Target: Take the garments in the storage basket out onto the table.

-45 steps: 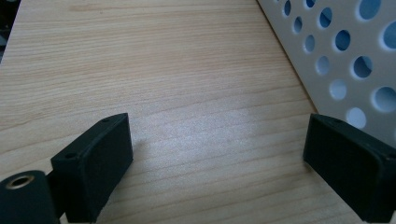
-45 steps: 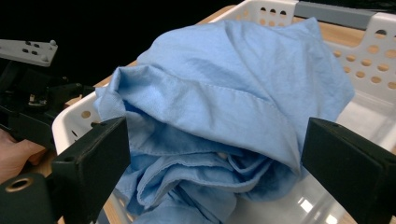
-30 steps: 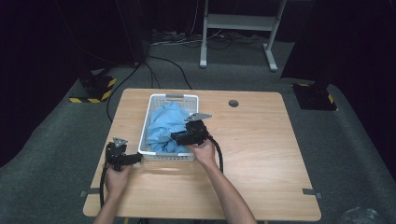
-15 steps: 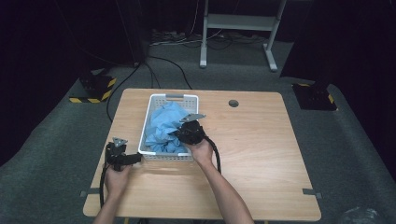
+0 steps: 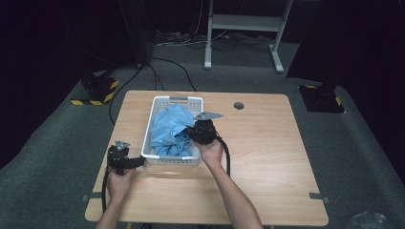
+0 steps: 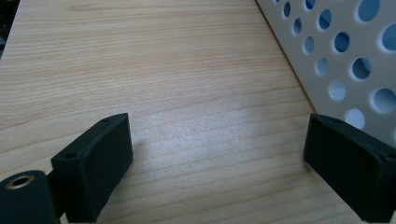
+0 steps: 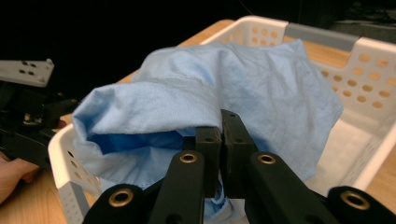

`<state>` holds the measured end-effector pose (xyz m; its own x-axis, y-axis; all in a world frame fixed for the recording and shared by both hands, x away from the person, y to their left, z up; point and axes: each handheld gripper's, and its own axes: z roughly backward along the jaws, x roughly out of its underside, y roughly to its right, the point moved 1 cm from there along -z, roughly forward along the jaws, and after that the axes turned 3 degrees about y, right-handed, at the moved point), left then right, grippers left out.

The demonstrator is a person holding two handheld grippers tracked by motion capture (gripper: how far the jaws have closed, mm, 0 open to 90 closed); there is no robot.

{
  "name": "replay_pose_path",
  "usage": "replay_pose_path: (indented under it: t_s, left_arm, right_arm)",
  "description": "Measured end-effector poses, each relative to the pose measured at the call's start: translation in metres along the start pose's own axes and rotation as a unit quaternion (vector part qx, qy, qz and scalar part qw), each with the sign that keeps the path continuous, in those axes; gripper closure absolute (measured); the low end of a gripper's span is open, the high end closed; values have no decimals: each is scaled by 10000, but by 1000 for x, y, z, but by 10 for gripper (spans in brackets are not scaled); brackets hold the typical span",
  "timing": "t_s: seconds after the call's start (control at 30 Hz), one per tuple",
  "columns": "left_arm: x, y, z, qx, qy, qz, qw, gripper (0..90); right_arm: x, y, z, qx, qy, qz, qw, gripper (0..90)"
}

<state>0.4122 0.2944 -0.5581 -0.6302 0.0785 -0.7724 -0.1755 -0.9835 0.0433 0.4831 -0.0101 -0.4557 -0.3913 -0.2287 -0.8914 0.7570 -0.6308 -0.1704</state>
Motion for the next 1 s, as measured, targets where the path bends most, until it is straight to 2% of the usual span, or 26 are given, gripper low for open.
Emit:
replay_pose_path:
  t_s: [0.2,0.53,0.67,0.83,1.0]
  left_arm:
    - [0,0,0,0,1,0,10000,84]
    - [0,0,0,10,6,10,10000,84]
    - [0,0,0,1,9,9,10000,84]
    - [0,0,0,9,0,1,10000,84]
    - [0,0,0,0,-6,-11,10000,84]
  right_arm:
    - [-10,2,8,-46,239,-58,9997,880]
    - [-22,0,11,-128,312,-55,9994,881]
    - [-29,-3,14,-150,279,25,9995,881]
    - [-40,-3,20,-180,399,-1,9990,882]
    - [-48,-6,23,-164,403,107,9990,883]
